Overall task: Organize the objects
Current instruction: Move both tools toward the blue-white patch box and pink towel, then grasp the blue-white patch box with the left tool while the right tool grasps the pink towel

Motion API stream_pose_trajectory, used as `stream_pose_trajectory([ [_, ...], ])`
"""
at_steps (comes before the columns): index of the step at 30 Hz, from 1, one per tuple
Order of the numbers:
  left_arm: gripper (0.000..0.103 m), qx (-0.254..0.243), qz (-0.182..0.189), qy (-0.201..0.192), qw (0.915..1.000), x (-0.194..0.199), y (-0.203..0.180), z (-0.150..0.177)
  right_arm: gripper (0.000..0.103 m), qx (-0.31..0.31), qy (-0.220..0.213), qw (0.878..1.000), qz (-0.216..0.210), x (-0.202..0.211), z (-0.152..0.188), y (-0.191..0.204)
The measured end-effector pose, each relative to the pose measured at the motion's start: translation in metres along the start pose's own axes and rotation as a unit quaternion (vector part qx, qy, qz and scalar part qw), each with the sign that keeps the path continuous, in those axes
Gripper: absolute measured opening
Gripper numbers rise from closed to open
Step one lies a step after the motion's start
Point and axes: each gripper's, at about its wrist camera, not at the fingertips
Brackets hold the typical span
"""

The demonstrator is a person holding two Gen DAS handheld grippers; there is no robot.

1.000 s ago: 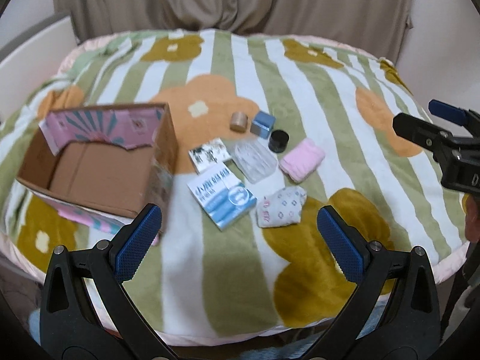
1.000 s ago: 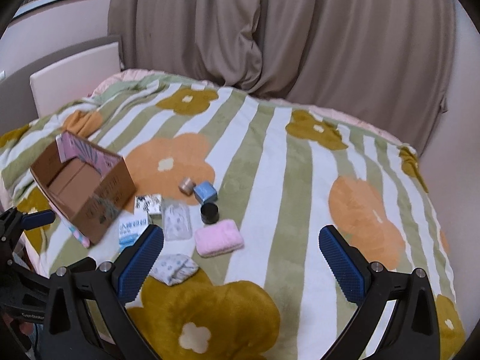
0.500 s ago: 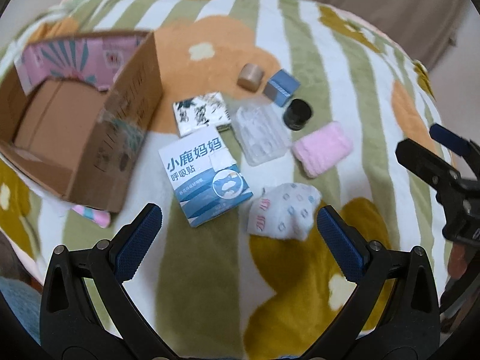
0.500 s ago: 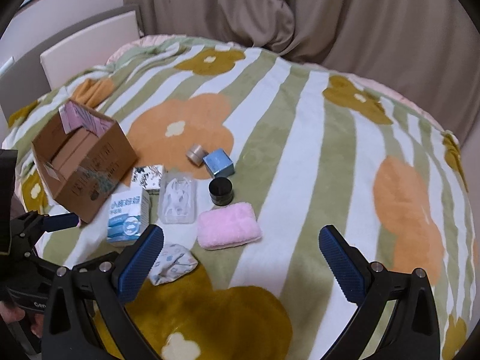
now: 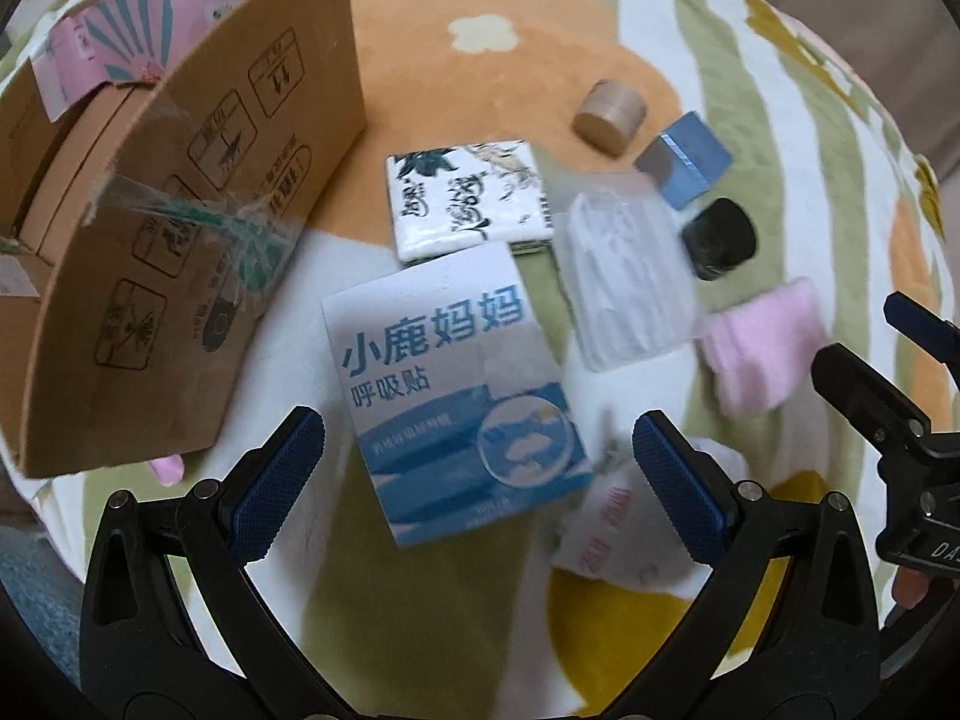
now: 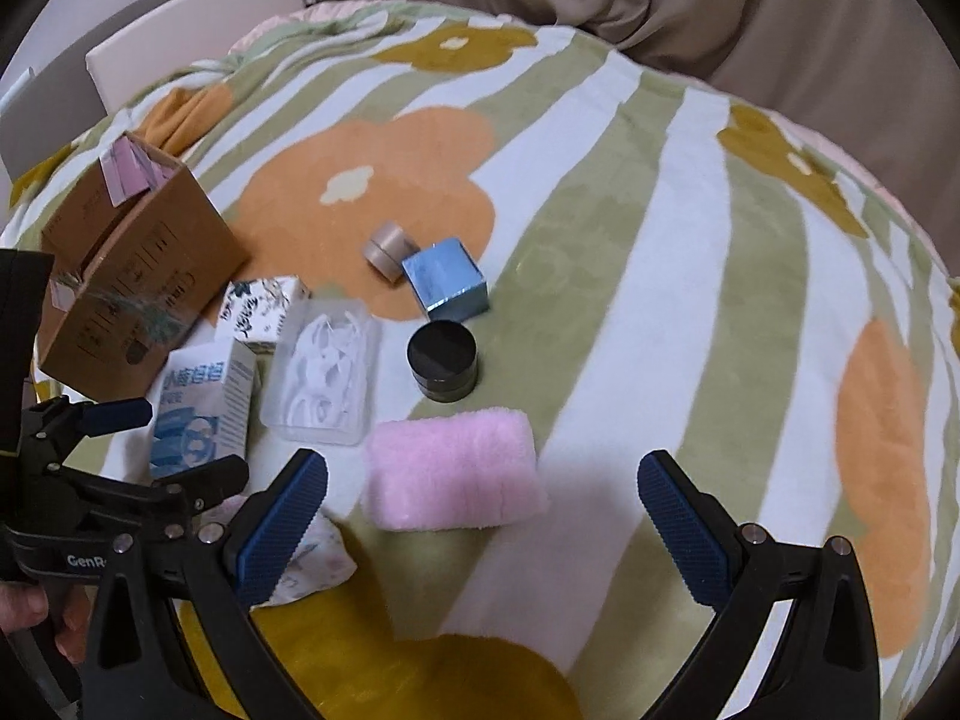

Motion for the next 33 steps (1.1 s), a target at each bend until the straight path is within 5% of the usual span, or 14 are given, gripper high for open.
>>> stream_pose_trajectory([
  [17,0.088,-0.001,-0.002,0.008,1.0,-0.029,0.007,-0.011,0.102,0.019,0.053,0.998,-0.017,-0.05,0.002,-0.003],
  [24,0.078,-0.016,0.0,0.002,0.9999,-0.028,0.005,-0.011,0.071,0.028,0.077,0.996,-0.031,-0.062,0.006,0.0],
  [33,0.074,-0.021,0.01,-0.004,0.9997,-0.027,0.004,-0.015,0.051,0.054,0.069,0.996,-0.016,-0.053,0.004,0.01],
])
Point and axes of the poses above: each gripper's, at about its wrist camera, not at the fingertips, and x roughly against the way its jaws point, y to its left, z to its underside, and after that the axes turned 8 degrees about -z, right-handed
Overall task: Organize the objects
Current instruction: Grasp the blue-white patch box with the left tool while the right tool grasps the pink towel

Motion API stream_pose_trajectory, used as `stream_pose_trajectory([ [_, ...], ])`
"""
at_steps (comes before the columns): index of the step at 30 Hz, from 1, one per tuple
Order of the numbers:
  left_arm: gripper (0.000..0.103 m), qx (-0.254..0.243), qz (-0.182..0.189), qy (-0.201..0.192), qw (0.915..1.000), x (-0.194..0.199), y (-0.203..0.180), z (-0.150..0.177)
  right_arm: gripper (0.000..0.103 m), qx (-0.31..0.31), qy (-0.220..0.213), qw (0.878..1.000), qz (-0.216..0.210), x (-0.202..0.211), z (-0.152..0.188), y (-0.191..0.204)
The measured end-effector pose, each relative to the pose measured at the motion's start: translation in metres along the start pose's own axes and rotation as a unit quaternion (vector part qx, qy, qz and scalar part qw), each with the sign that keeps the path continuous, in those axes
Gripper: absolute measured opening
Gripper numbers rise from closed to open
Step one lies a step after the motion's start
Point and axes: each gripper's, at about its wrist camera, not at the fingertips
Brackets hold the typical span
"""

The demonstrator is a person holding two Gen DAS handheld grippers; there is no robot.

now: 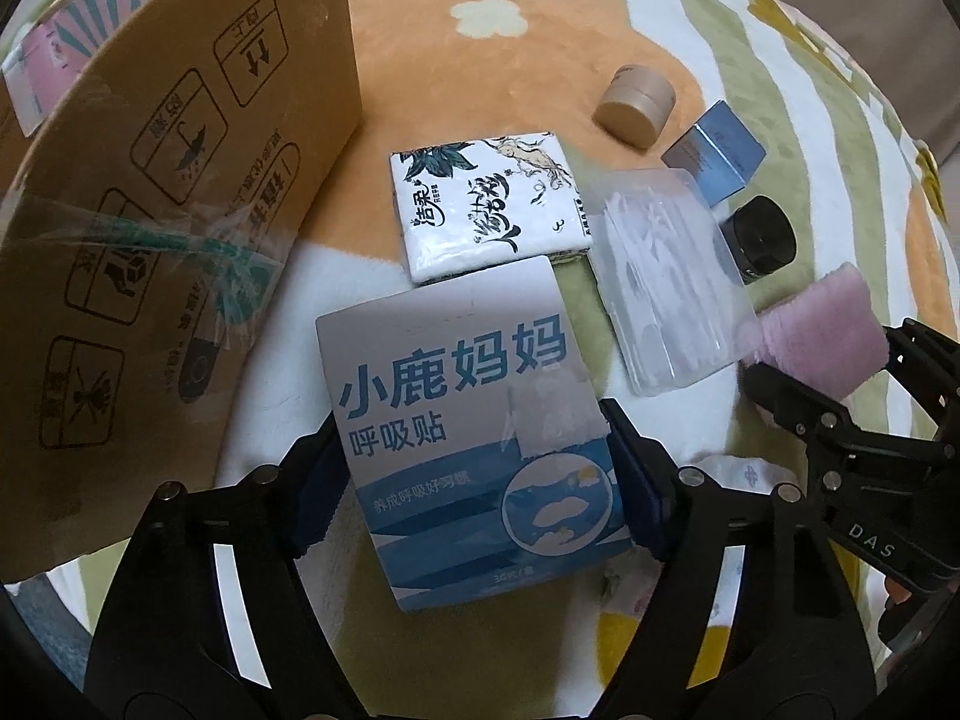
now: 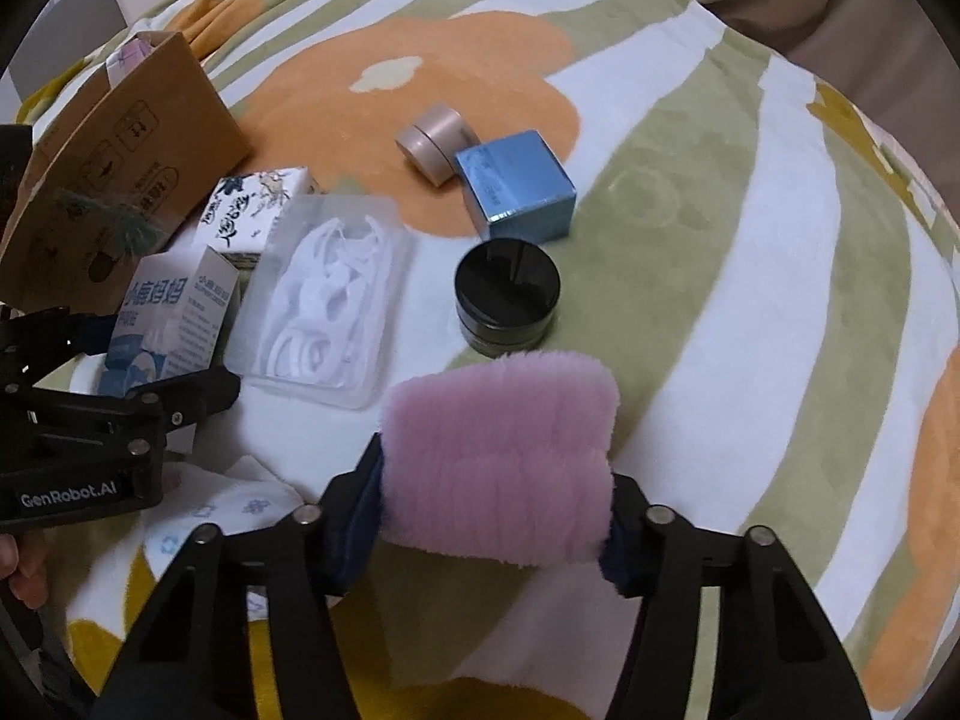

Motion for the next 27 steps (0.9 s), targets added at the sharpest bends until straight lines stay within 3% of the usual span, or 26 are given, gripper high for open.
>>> stream_pose_trajectory([
  [11,0.07,-0.001,0.019,-0.011,0.9997,0.017,0.012,0.012,0.034,0.001,-0.015,1.0,0.016,0.017,0.001,0.01],
  [27,0.068,-0.012,0.065,-0.034,0.9972,0.049,-0.004,0.008,0.033,-0.008,-0.047,0.998,0.033,0.057,-0.009,0.028],
])
Point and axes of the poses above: each gripper's, at about its wrist camera, not at the fingertips, and x roughly against the way its jaws point, y to its left, z to its underside, and after that the axes turned 8 degrees about -z, right-handed
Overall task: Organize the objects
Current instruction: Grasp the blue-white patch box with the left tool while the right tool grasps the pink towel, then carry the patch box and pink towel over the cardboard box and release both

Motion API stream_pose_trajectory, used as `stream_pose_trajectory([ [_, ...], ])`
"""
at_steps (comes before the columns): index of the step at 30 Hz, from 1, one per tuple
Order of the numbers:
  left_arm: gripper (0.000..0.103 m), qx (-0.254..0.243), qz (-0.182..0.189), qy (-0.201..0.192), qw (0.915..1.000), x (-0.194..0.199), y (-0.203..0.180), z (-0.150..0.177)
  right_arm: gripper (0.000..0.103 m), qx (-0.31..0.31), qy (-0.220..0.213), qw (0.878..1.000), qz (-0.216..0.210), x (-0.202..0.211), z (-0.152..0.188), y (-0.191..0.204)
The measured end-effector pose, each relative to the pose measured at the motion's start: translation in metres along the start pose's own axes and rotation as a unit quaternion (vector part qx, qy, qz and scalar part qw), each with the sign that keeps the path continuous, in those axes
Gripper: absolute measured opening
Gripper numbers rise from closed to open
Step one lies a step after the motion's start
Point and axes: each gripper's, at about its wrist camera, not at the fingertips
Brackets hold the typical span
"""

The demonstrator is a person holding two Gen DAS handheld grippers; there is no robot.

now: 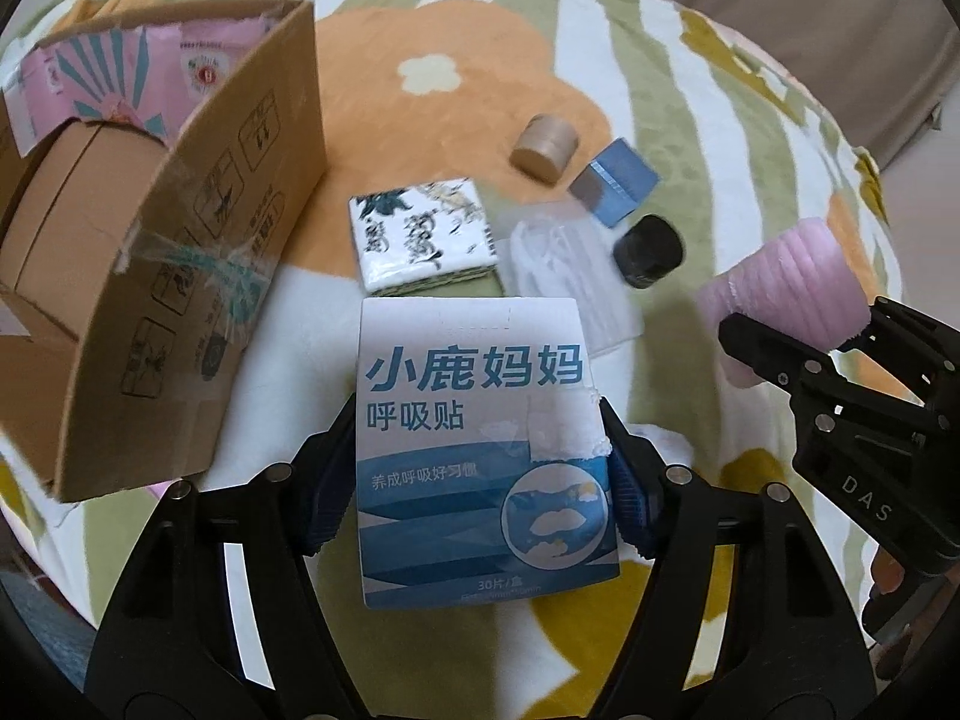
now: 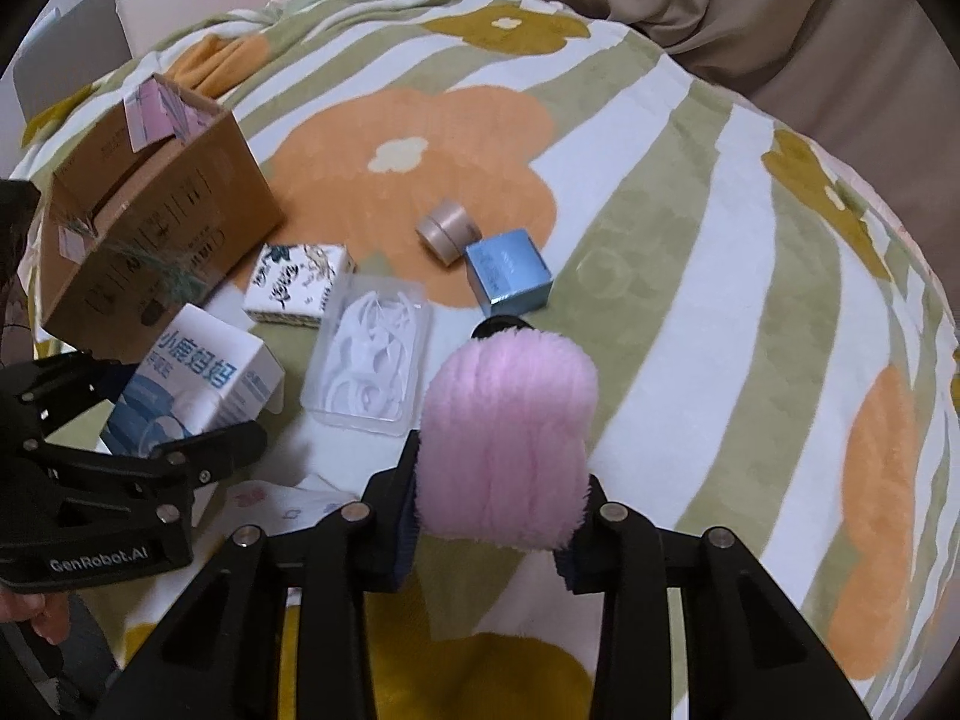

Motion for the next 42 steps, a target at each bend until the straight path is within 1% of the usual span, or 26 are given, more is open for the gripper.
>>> stream_pose_trajectory([
  [2,0.068,-0.002,0.008,-0.007,0.9999,0.011,0.002,0.002,0.033,-0.001,-0.005,1.0,0.003,0.008,-0.002,0.002],
  [11,0.067,-0.008,0.035,-0.044,0.9984,0.056,0.004,-0.011,0.033,-0.009,-0.028,0.999,0.013,0.047,-0.015,0.014],
  [14,0.067,-0.011,0.04,-0.061,0.9973,0.076,0.012,-0.018,0.033,-0.009,-0.034,0.999,0.015,0.059,-0.021,0.021],
  [18,0.067,-0.009,0.043,-0.074,0.9963,0.091,0.028,-0.026,0.033,-0.004,-0.041,0.999,0.017,0.071,-0.032,0.035],
  [22,0.067,-0.003,0.046,-0.084,0.9954,0.104,0.052,-0.038,0.033,0.002,-0.048,0.999,0.016,0.08,-0.045,0.053],
  [29,0.067,0.002,0.033,-0.101,0.9944,0.121,0.104,-0.06,0.033,0.016,-0.053,0.998,0.009,0.079,-0.075,0.095],
  [36,0.068,0.012,0.018,-0.115,0.9931,0.132,0.165,-0.085,0.033,0.03,-0.052,0.998,-0.012,0.066,-0.113,0.145],
  [42,0.067,0.019,0.004,-0.12,0.9926,0.135,0.215,-0.103,0.033,0.039,-0.045,0.998,-0.037,0.044,-0.141,0.188],
])
Point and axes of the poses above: each gripper's, at about its wrist camera, not at the fingertips, and x roughly against the way its jaws point, y to its left, z to its underside, and after that the axes turned 8 degrees about -z, right-handed
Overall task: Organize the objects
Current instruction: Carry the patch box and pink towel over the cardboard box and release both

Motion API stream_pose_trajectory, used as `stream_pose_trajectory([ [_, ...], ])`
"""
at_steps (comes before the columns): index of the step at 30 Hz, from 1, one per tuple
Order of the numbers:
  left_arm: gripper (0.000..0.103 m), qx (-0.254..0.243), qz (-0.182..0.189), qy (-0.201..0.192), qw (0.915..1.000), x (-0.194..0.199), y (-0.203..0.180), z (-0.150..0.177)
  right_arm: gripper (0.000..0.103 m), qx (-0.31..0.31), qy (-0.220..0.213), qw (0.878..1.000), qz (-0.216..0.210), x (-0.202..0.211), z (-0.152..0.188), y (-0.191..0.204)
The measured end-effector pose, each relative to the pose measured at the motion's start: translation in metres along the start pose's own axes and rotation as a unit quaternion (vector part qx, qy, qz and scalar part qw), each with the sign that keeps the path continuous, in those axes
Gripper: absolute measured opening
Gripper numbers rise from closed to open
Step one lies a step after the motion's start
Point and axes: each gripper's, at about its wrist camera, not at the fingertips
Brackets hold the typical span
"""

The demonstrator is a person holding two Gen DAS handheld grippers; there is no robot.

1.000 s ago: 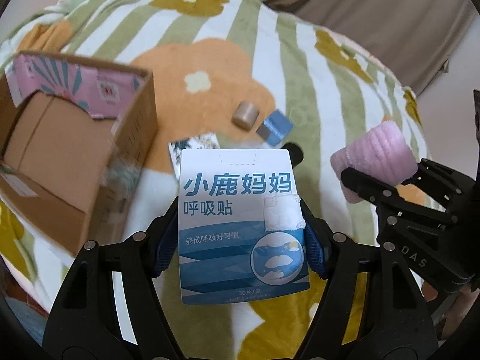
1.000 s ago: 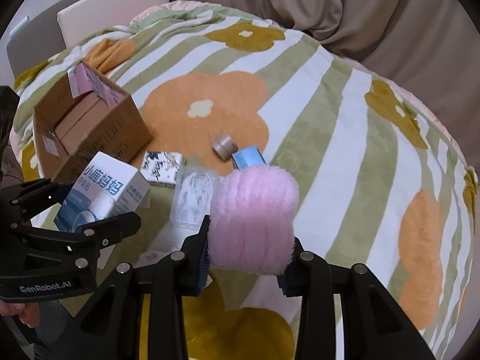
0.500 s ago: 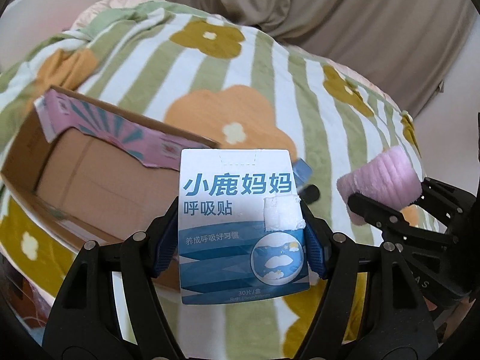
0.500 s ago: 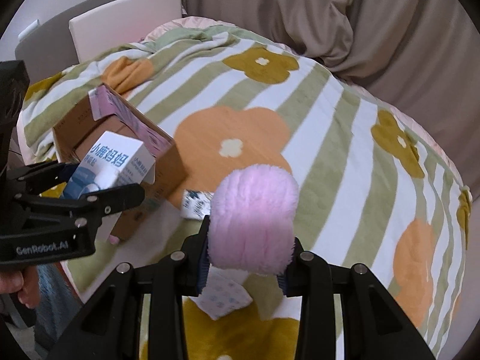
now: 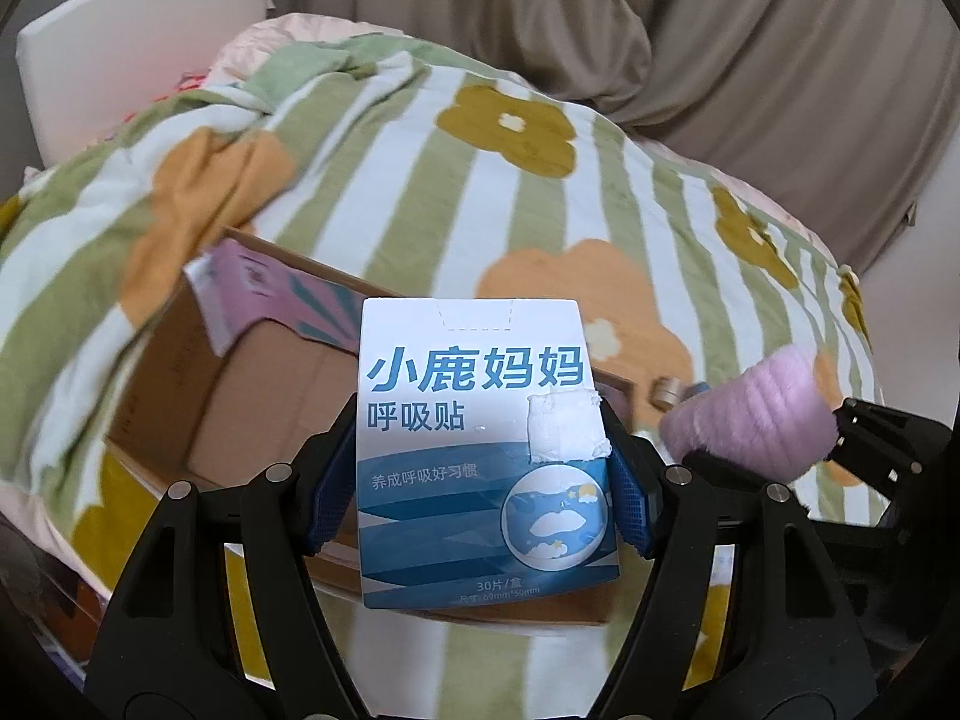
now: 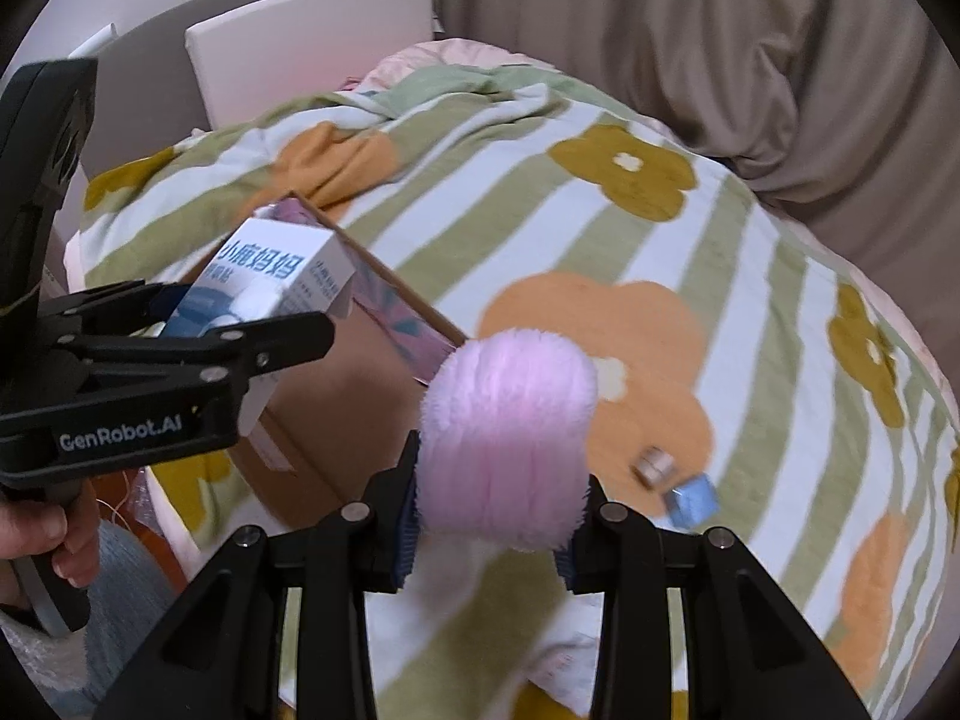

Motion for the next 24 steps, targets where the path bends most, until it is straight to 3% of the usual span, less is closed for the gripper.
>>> stream_pose_trajectory([
  [14,0.067,-0.01,-0.011,0.028,0.9995,-0.039,0.074,-0.009,0.033,0.002,0.04,0.999,-0.03,-0.075,-0.036,0.043],
  [24,0.068,-0.006,-0.014,0.05,0.9986,-0.068,0.095,-0.002,0.033,-0.003,0.066,0.997,-0.038,-0.106,-0.042,0.048],
])
Point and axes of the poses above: each gripper's, at about its wrist camera, not at the fingertips, and x roughly against the way its jaws point, y to its left, z to its underside, and after that the axes turned 8 degrees about -z, right-handed
